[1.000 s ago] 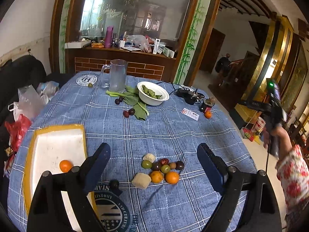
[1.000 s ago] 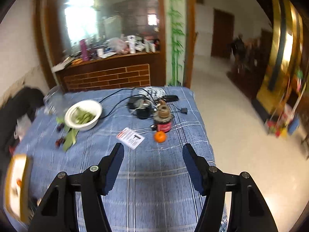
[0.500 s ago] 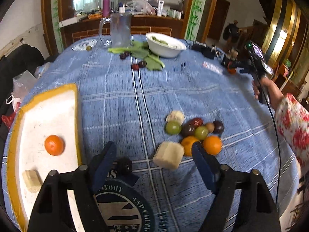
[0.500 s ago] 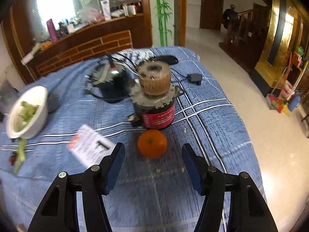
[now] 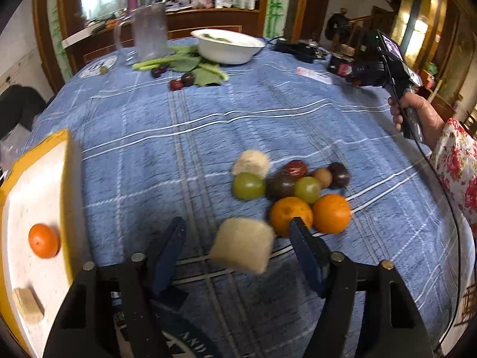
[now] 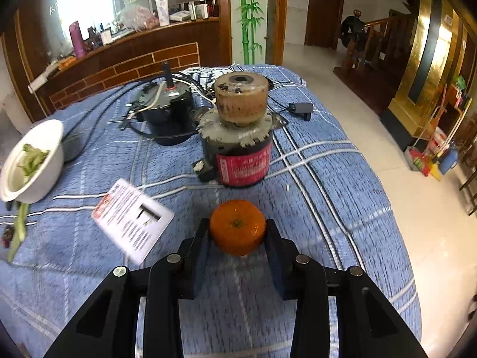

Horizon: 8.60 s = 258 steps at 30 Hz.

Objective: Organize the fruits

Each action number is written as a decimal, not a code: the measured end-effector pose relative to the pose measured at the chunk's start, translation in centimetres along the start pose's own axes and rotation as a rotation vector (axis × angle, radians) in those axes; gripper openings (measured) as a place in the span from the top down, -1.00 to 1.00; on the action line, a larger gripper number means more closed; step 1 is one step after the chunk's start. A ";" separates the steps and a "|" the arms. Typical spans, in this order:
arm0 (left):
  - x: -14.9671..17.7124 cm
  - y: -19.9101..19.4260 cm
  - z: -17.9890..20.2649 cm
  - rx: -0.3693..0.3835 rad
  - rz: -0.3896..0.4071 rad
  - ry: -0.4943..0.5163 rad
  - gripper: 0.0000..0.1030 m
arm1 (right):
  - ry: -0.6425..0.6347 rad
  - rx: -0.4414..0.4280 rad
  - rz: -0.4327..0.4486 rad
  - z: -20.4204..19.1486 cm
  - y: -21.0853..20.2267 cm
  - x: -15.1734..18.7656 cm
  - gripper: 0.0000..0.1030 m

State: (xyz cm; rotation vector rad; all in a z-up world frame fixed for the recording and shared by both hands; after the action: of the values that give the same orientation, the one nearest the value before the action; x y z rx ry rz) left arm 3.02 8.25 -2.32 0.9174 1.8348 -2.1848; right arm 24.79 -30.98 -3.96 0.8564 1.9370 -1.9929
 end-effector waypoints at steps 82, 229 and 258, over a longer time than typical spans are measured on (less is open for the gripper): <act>14.7 -16.1 -19.5 -0.158 0.277 -0.704 -0.37 | -0.721 -0.706 -0.093 -44.3 -23.4 34.1 -0.07; 12.0 -15.2 -17.0 -0.190 0.323 -0.582 -0.42 | -0.500 -0.527 0.028 -34.4 -22.6 28.5 -0.17; 5.7 -10.9 -2.0 -0.113 0.207 -0.251 -0.49 | -0.254 -0.374 0.043 -18.0 -14.8 19.5 0.05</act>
State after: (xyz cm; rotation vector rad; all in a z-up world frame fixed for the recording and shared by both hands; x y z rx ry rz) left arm -6.08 14.33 3.70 0.7361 1.6479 -1.9515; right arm 5.49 -7.64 -1.53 0.5181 2.0250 -1.5532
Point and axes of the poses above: each gripper's, at about its wrist camera, not at the fingertips, and y roughly the way its jaws point, z to its right, x to its underside, the point moved 6 cm from there along y, roughly the way its jaws point, and after that the axes turned 3 degrees about -z, right-handed, at the moved point
